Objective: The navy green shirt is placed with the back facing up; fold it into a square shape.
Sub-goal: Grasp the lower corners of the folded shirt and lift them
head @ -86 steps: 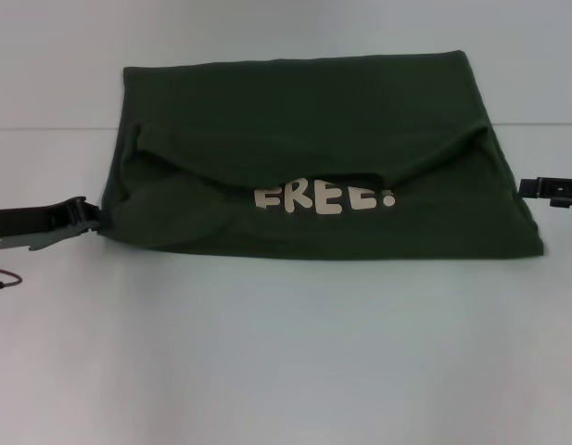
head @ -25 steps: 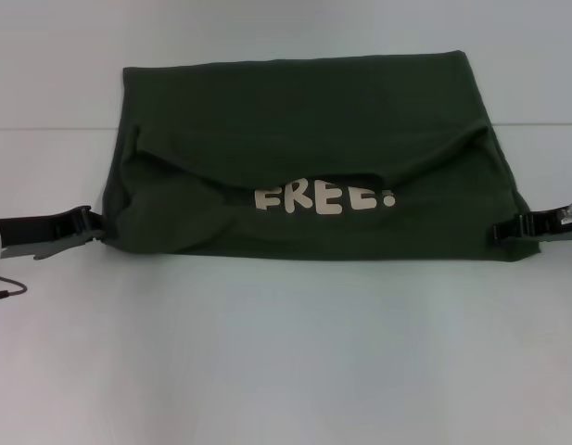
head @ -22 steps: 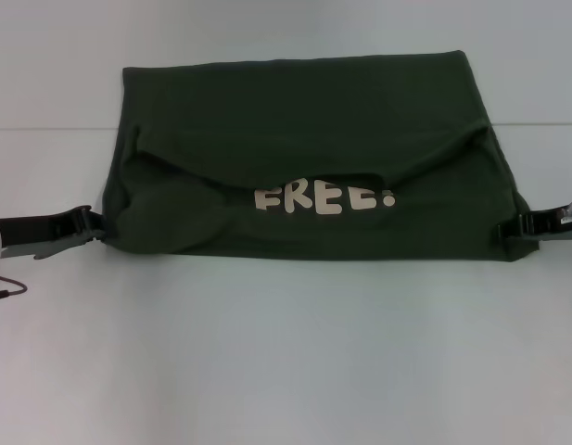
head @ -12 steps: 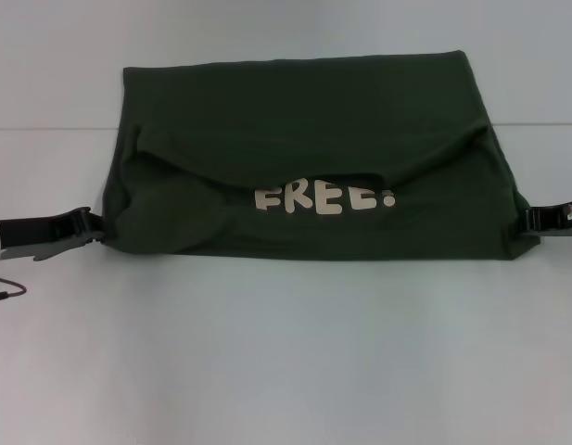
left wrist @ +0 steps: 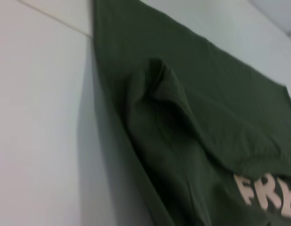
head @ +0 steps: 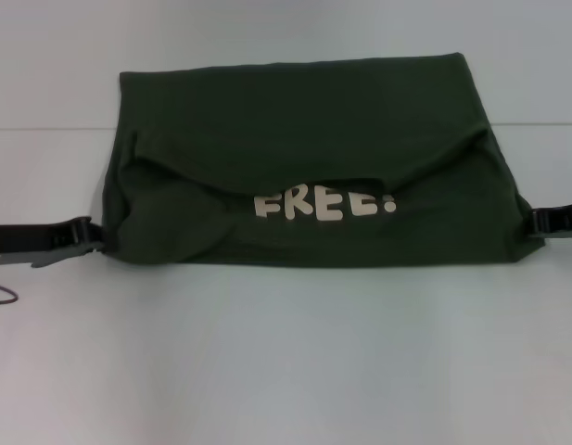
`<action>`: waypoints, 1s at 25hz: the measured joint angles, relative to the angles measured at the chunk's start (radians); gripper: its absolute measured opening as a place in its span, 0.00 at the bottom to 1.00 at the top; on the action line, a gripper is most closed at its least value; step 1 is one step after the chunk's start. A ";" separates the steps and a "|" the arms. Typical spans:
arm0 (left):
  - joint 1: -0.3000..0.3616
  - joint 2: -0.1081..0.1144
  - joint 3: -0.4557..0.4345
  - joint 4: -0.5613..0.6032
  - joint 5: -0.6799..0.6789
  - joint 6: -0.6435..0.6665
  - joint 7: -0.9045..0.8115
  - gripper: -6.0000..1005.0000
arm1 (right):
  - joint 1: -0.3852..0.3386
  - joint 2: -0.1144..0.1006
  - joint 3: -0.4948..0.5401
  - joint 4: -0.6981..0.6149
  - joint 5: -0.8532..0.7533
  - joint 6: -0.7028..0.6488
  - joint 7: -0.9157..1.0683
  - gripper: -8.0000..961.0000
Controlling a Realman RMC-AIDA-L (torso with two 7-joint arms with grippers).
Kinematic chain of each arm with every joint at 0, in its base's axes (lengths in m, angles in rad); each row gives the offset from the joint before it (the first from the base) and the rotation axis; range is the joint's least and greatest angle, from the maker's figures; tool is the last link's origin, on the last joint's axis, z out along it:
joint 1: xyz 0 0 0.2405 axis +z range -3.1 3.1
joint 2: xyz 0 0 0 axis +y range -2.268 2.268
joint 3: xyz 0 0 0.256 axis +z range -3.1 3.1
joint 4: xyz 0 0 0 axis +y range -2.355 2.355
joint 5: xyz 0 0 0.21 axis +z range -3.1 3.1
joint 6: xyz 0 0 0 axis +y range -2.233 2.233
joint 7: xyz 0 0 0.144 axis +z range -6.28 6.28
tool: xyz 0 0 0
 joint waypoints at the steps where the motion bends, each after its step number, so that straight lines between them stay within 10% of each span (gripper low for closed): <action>1: 0.000 0.005 -0.003 0.013 0.020 0.026 -0.004 0.07 | -0.010 -0.001 0.002 -0.025 0.001 -0.024 -0.001 0.03; 25: 0.001 0.017 -0.004 0.098 0.162 0.158 -0.017 0.07 | -0.056 -0.018 0.089 -0.114 0.000 -0.207 -0.026 0.03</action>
